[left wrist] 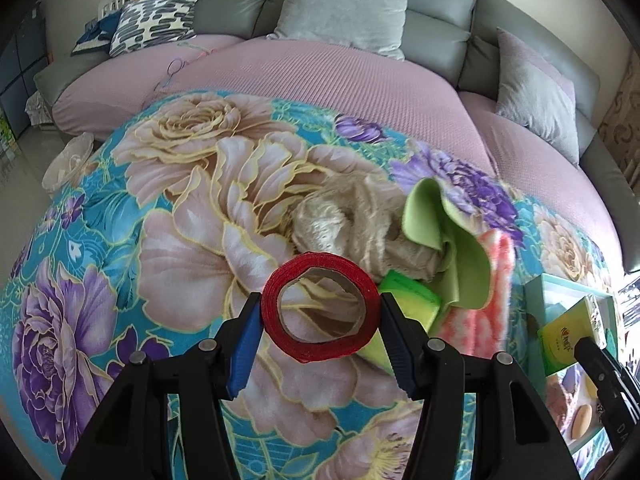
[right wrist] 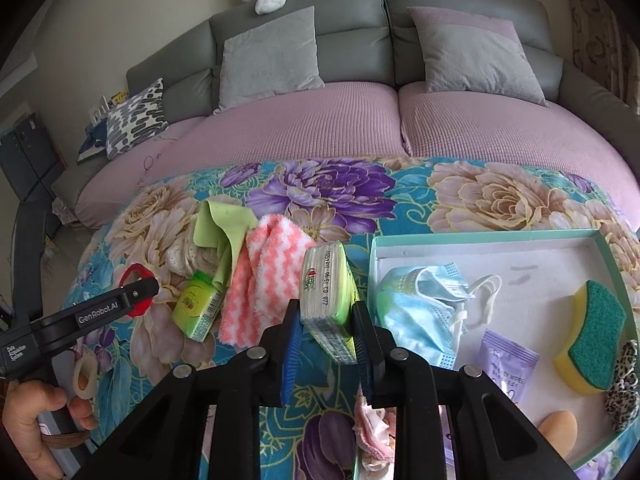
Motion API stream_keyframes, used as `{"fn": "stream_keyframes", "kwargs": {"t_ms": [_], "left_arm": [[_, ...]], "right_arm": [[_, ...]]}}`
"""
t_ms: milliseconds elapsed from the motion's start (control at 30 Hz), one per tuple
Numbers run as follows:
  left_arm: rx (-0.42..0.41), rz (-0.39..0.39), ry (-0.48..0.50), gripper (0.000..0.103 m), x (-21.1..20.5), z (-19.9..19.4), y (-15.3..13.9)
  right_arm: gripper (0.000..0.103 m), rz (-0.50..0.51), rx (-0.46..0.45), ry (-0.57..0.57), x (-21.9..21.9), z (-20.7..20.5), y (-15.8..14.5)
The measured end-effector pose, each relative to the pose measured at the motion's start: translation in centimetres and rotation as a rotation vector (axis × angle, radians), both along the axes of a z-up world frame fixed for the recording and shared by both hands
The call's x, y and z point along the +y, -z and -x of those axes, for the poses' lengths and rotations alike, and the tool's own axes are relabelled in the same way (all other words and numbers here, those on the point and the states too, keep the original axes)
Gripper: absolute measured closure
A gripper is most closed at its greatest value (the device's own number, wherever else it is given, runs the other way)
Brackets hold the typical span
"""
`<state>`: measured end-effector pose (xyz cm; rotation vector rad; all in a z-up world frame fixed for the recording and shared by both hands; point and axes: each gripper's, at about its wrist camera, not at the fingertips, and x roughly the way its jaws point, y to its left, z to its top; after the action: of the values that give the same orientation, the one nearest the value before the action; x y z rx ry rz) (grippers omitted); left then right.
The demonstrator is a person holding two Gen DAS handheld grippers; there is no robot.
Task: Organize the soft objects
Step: 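Carry the red tape and tissue pack over the tray and open the left tool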
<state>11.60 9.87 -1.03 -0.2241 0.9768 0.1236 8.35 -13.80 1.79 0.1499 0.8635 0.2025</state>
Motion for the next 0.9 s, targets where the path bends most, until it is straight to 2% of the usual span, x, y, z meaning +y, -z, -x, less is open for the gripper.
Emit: {"fn": "stream_keyframes", "kwargs": {"t_ms": [500, 900], "left_arm": [[-0.095, -0.014, 0.148, 0.044, -7.4, 1.1, -3.8], [-0.136, -0.009, 0.312, 0.044, -15.5, 1.9, -5.2]], "right_arm": [[0.077, -0.038, -0.094, 0.110, -6.4, 2.9, -4.0], [0.077, -0.045, -0.099, 0.242, -13.9, 4.6, -4.0]]}}
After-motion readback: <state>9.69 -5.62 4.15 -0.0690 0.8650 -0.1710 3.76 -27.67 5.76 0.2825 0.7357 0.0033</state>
